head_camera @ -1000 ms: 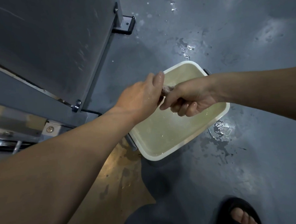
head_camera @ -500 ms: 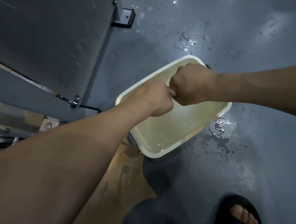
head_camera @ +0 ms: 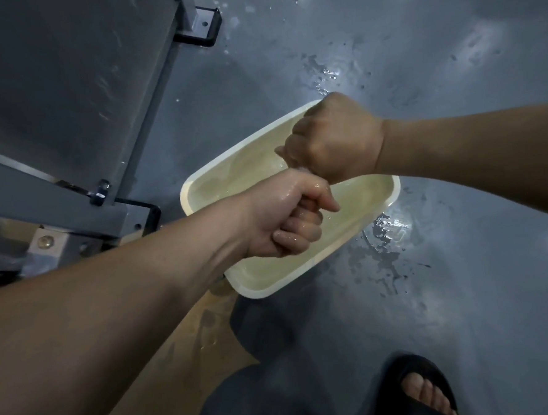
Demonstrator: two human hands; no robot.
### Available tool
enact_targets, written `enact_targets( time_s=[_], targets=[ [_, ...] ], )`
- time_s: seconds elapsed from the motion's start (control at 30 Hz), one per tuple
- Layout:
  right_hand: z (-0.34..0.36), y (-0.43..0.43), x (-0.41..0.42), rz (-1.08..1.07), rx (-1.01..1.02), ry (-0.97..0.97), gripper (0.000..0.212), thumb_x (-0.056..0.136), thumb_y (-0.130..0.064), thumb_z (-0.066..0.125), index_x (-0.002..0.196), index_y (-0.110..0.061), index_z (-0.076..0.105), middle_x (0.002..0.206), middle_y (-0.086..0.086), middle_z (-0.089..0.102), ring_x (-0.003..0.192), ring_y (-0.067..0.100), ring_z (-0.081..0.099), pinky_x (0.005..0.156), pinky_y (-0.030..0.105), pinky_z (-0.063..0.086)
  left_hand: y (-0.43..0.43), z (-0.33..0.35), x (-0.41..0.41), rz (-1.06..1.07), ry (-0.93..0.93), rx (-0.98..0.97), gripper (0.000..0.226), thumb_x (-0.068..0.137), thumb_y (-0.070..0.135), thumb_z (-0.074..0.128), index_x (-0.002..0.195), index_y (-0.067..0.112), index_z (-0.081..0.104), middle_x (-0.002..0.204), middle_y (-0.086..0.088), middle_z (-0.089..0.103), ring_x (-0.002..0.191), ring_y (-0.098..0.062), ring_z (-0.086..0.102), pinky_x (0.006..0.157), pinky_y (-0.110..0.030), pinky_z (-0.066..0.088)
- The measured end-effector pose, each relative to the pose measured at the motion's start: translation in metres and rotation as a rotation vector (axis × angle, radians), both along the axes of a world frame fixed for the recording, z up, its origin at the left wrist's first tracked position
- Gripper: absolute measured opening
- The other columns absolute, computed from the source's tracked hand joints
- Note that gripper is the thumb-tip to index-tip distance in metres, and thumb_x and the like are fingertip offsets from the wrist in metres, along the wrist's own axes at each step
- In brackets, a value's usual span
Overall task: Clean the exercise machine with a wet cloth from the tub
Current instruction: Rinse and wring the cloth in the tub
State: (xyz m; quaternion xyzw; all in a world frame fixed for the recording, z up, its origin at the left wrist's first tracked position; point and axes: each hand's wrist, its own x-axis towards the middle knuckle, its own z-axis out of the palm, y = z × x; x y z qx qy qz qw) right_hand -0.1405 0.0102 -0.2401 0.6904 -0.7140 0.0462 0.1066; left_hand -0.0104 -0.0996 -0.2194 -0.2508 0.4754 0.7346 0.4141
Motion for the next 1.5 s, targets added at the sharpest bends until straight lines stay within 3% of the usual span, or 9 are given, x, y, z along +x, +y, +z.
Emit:
enact_targets(
  time_s=[0.13,0.27,0.47,0.6,0.77,0.87,1.0,1.27,1.5],
  targets=[
    [-0.005,-0.004,0.014,-0.213,0.561,-0.106,0.029,0.091,-0.031,0.051,0.070,-0.014,0.061,0.065,0.008,0.060,0.063,0.034,0.062,0.061,0.030,0.043,-0.012,-0.012,-0.009,-0.384,0.232,-0.571,0.029,0.095,0.020,0.059,0.072,0.021,0.042,0.058,0.001,0.036,0.039,-0.017,0.034,0.039,-0.022,0.029],
    [-0.007,-0.008,0.018,-0.551,0.825,-0.574,0.034,0.095,-0.023,0.059,0.064,-0.011,0.052,0.063,0.005,0.055,0.066,0.028,0.057,0.062,0.032,0.049,-0.026,-0.019,-0.006,-0.656,0.718,-1.326,0.027,0.092,0.033,0.059,0.103,0.012,0.045,0.090,-0.008,0.057,0.077,-0.033,0.057,0.063,-0.039,0.046],
    [-0.004,-0.004,0.003,-0.858,1.133,-1.346,0.055,0.097,-0.018,0.060,0.051,-0.023,0.031,0.054,-0.002,0.021,0.046,0.013,0.013,0.046,0.019,0.010,-0.037,-0.034,0.001,-0.698,1.064,-1.400,0.055,0.093,0.023,0.054,0.142,0.021,0.029,0.131,-0.011,0.047,0.093,-0.040,0.060,0.069,-0.050,0.051],
    [0.005,-0.010,0.010,-0.796,1.235,-1.523,0.056,0.100,-0.027,0.058,0.053,-0.026,0.028,0.056,-0.004,0.015,0.050,0.012,0.007,0.042,0.019,0.007,-0.037,-0.026,-0.003,-0.680,1.126,-1.475,0.029,0.087,0.022,0.063,0.110,0.013,0.047,0.111,-0.011,0.049,0.081,-0.038,0.058,0.056,-0.043,0.041],
    [0.006,-0.022,0.035,-0.777,0.921,-1.077,0.046,0.097,-0.032,0.060,0.060,-0.018,0.037,0.050,0.000,0.037,0.047,0.022,0.034,0.047,0.027,0.029,-0.036,-0.017,-0.012,-0.757,0.837,-1.617,0.024,0.091,0.029,0.059,0.072,0.021,0.047,0.070,-0.002,0.044,0.071,-0.031,0.046,0.061,-0.033,0.037],
    [0.007,-0.024,0.042,-0.622,0.793,-0.573,0.035,0.097,-0.026,0.048,0.064,-0.013,0.049,0.064,0.004,0.052,0.065,0.028,0.054,0.061,0.032,0.044,-0.033,-0.020,-0.011,-0.696,0.749,-1.474,0.037,0.096,0.034,0.052,0.064,0.016,0.048,0.067,-0.003,0.043,0.060,-0.025,0.047,0.055,-0.031,0.036],
    [0.013,-0.019,0.048,-0.601,0.716,-0.330,0.027,0.090,-0.023,0.052,0.064,-0.021,0.045,0.068,0.002,0.046,0.058,0.019,0.044,0.060,0.029,0.040,-0.025,-0.022,-0.007,-0.534,0.615,-1.204,0.040,0.097,0.023,0.052,0.058,0.014,0.052,0.060,-0.006,0.051,0.055,-0.022,0.049,0.049,-0.029,0.031],
    [0.010,-0.022,0.038,-0.450,0.565,-0.117,0.032,0.101,-0.041,0.048,0.094,-0.024,0.074,0.082,0.003,0.066,0.069,0.029,0.049,0.068,0.032,0.045,-0.015,-0.027,-0.001,-0.040,0.190,-0.646,0.028,0.081,0.000,0.062,0.065,0.016,0.046,0.048,0.003,0.028,0.045,-0.017,0.023,0.047,-0.027,0.023],
    [0.010,-0.024,0.035,-0.462,0.625,-0.148,0.031,0.100,-0.042,0.046,0.087,-0.023,0.067,0.075,0.002,0.055,0.074,0.030,0.048,0.068,0.031,0.040,-0.022,-0.038,-0.007,-0.080,0.173,-0.601,0.037,0.082,0.003,0.063,0.067,0.019,0.034,0.057,0.000,0.025,0.048,-0.020,0.022,0.045,-0.024,0.023]
  ],
)
